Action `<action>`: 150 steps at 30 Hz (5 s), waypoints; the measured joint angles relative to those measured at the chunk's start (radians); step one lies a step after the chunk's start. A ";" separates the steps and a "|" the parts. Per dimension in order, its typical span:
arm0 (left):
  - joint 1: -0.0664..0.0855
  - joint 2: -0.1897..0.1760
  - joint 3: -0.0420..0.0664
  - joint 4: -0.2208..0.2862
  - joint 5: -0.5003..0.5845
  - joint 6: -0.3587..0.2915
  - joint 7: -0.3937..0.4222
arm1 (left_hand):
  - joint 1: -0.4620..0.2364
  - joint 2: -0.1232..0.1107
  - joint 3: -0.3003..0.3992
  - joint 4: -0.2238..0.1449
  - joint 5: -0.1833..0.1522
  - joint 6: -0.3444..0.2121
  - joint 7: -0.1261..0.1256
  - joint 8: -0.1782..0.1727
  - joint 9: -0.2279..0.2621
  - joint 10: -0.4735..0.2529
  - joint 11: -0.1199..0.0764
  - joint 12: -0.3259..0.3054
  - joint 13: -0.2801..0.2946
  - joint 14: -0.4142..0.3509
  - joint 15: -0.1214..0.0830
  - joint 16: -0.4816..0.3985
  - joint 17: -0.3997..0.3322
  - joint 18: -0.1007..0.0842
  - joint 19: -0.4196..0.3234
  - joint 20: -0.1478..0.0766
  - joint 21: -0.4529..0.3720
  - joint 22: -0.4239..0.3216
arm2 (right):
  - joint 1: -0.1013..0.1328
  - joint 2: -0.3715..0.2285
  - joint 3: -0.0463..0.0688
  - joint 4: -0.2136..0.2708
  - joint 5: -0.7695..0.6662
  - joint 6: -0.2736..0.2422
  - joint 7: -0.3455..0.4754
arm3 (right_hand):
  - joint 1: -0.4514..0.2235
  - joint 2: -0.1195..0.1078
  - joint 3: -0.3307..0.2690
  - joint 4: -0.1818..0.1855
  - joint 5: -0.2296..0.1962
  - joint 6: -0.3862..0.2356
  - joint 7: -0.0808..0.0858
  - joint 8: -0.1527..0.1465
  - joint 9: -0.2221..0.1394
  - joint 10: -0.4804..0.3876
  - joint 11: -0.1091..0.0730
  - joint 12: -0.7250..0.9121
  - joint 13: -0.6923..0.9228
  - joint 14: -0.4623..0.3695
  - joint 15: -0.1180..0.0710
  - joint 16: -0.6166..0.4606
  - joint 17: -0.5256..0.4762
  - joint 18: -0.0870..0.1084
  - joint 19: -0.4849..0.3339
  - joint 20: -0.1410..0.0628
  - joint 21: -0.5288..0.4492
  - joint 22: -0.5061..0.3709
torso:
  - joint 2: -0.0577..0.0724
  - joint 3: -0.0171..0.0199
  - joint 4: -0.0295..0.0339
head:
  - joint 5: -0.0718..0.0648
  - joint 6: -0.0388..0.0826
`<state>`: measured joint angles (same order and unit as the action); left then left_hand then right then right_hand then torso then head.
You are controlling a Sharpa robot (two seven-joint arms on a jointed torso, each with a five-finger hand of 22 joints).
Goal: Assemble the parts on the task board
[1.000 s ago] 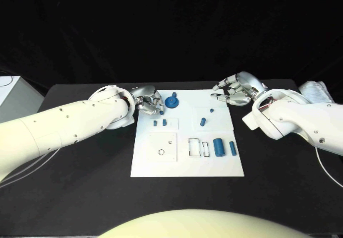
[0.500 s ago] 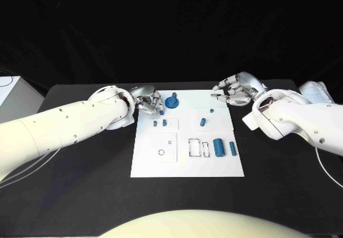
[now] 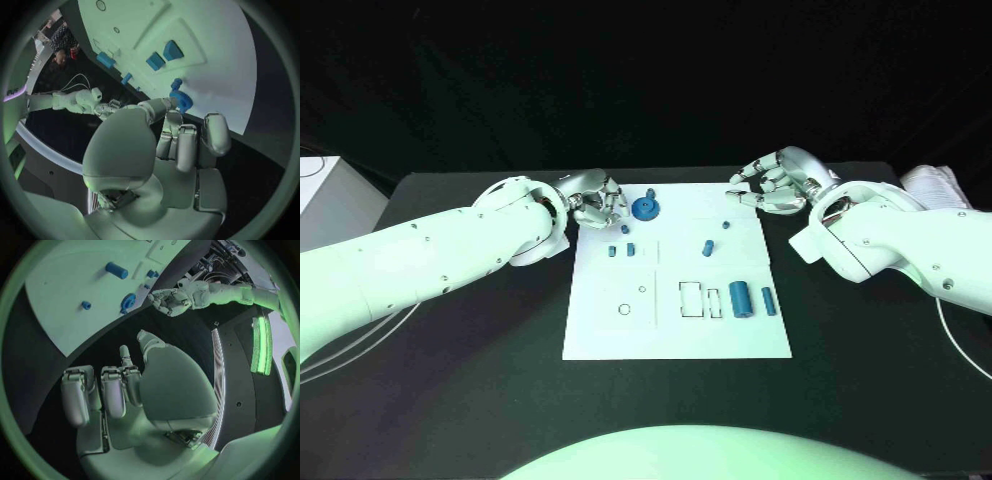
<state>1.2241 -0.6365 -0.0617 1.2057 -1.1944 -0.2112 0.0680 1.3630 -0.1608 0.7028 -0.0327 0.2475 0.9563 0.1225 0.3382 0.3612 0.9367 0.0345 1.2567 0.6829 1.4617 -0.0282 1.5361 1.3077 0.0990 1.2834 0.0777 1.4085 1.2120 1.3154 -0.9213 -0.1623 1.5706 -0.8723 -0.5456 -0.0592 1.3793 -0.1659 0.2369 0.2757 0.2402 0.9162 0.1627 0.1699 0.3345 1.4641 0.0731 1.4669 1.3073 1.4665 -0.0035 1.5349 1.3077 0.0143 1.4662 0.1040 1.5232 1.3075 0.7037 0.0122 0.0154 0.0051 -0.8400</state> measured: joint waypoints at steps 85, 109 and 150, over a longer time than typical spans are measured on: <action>-0.014 -0.291 0.030 0.267 1.000 0.209 0.318 | -0.023 -0.031 -0.204 0.098 0.008 -0.089 0.077 -0.095 0.006 -0.045 0.117 -0.824 -0.612 -0.622 0.128 -0.662 -0.906 0.071 -0.495 0.128 -0.743 -0.739 | -0.097 0.173 0.000 -0.189 -0.792 0.131 -0.191 | 0.030 -0.038 0.415 -0.253 -0.179 0.187 -0.051 0.113 0.060 -0.226 0.020 -1.311 -1.089 -0.001 -0.031 -0.165 -0.080 0.031 0.002 -0.038 -0.143 0.000 | 0.000 -0.0008 0.0010 | -0.053 0.026; -0.014 -0.290 0.030 0.259 0.997 0.204 0.321 | -0.020 -0.028 -0.204 0.098 0.008 -0.086 0.074 -0.090 0.006 -0.045 0.117 -0.828 -0.611 -0.622 0.128 -0.666 -0.909 0.071 -0.488 0.128 -0.743 -0.740 | -0.071 0.056 0.025 0.010 -0.794 -0.025 -0.179 | 0.037 -0.032 0.420 -0.261 -0.189 0.194 -0.051 0.112 0.062 -0.222 0.023 -1.319 -1.089 -0.001 -0.030 -0.161 -0.072 0.031 0.002 -0.038 -0.130 0.000 | 0.000 -0.0007 0.0000 | -0.051 0.033; -0.015 -0.279 0.028 0.275 0.999 0.175 0.319 | -0.016 -0.024 -0.203 0.098 0.012 -0.089 0.077 -0.090 0.003 -0.041 0.121 -0.833 -0.612 -0.622 0.128 -0.671 -0.913 0.071 -0.488 0.128 -0.747 -0.742 | -0.171 0.264 -0.007 0.067 -0.784 0.102 -0.150 | 0.029 -0.029 0.421 -0.265 -0.182 0.193 -0.051 0.110 0.064 -0.223 0.023 -1.325 -1.084 -0.001 -0.030 -0.161 -0.083 0.031 0.002 -0.038 -0.135 0.000 | 0.002 -0.0008 0.0030 | 0.020 -0.003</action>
<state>1.2091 -0.9150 -0.0333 1.4810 -0.1953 -0.0360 0.3869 1.3472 -0.1847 0.4994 0.0650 0.2590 0.8668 0.1999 0.2480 0.3646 0.8955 0.1555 0.4240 0.0706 0.8398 0.1001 0.8654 0.3944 0.1697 0.7953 0.2056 0.6610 0.4699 1.1442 -0.6571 -0.1698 1.6379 -1.6560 -0.4431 -0.2087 1.4078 -0.1951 0.6584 0.0110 0.0581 1.1092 0.1117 0.2799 0.3980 1.2416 0.0964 0.1417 0.2230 1.4652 -0.0338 1.3736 1.2250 0.0455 1.4680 0.0663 1.3879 1.3074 0.7056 0.0114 0.0184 0.0247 -0.8434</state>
